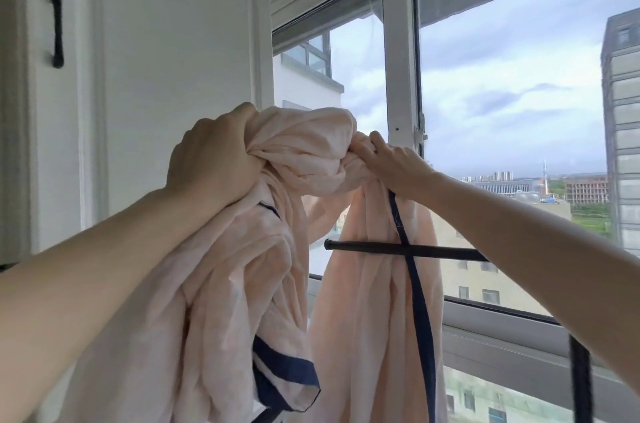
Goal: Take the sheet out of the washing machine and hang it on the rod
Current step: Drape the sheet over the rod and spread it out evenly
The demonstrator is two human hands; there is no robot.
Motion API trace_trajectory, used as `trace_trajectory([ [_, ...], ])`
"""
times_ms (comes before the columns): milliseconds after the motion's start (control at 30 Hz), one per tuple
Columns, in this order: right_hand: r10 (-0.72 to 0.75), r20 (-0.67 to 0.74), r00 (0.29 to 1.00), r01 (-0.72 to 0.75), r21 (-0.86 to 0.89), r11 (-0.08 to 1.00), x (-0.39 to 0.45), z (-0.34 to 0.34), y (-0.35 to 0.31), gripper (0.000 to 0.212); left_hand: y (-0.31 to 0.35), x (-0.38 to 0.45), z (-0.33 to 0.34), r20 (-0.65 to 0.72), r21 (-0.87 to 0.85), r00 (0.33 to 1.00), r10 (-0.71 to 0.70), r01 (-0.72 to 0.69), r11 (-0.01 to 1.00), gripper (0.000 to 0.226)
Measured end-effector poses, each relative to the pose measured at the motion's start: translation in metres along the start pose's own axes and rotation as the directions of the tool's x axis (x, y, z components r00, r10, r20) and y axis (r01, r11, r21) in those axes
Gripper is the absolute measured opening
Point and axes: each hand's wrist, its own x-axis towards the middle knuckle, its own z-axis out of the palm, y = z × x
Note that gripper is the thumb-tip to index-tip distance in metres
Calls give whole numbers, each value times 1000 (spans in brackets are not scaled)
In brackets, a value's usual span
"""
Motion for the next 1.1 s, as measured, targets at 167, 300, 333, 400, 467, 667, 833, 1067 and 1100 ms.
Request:
trace_trajectory([
  [167,-28,10,1000,28,20,999,-26,-22,20,59,35,-15,-5,16,-14,1000,8,-8,1000,14],
  [300,-55,15,998,54,59,997,-52,-43,41,60,63,-25,-1,30,-38,1000,-11,12,999,11],
  [333,-67,42,997,63,90,994,-60,-47,45,61,70,-28,1,33,-46,999,-14,16,999,9],
  [400,-76,106,991,65,109,992,-74,-53,55,59,84,-35,6,47,-58,999,-13,16,998,9],
  [467,-76,190,979,53,122,991,-88,-60,61,60,98,-42,14,64,-62,998,-12,16,998,10],
  [667,-182,649,738,-247,512,822,-113,-89,70,42,130,-73,49,164,-73,986,-38,51,996,13],
  [833,-284,820,497,-209,431,878,-124,-95,86,41,156,-99,76,299,-70,953,-44,68,995,15],
  [1067,-300,744,597,-459,624,632,-136,-116,58,76,193,-128,120,508,2,854,-111,127,992,65],
  [1100,-311,744,592,-425,616,664,-142,-116,51,78,194,-131,126,523,2,845,-112,130,992,65],
])
